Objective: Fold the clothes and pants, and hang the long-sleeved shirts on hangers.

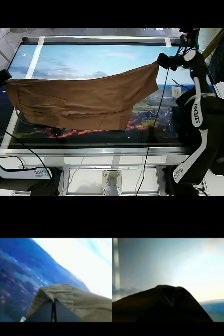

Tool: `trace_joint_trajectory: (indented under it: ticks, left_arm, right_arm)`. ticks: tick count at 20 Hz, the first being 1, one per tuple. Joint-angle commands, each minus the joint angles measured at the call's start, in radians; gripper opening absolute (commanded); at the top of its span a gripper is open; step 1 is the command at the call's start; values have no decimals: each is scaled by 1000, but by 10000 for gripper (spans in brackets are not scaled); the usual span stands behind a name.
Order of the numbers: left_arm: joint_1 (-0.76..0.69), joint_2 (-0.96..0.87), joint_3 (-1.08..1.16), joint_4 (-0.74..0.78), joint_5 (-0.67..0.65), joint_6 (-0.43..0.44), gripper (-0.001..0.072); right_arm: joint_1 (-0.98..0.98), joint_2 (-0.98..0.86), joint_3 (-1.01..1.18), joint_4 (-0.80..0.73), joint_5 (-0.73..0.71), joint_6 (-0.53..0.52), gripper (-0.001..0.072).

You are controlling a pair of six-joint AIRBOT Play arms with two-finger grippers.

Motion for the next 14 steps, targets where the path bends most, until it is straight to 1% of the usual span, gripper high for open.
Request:
trace_joint_trajectory:
  ticks: [1, 2, 3, 4, 5, 7, 9, 10, 12, 14]
  left_arm:
    - [-2, -33, 0, -3, 77, -40, 19]
    - [-2, -32, 0, -3, 63, -40, 167]
    - [-2, -28, 1, -3, 37, -40, 563]
    - [3, -19, 1, 2, -5, -36, 699]
    - [11, -3, 1, 12, -58, -18, 713]
    - [37, 44, 0, 69, -188, 44, 711]
    - [85, 95, -7, 134, -339, 113, 706]
    - [122, 121, -28, 141, -375, 120, 706]
    - [227, 186, -140, 92, -386, 119, 705]
    - [333, 252, -320, -28, -347, 125, 706]
  right_arm:
    - [31, -65, -2, 23, -85, 64, 18]
    - [33, -72, -2, 34, -61, 64, 114]
    - [33, -71, -1, 41, -29, 64, 394]
    - [30, -67, 12, 43, 19, 64, 474]
    - [22, -62, 40, 42, 86, 63, 474]
    - [-3, -15, 68, 31, 204, 46, 474]
    - [-33, 72, 68, -37, 333, 5, 473]
    - [-47, 116, 68, -79, 404, -14, 473]
    - [-70, 210, 52, -159, 561, -72, 471]
    - [-81, 306, -39, -203, 660, -127, 470]
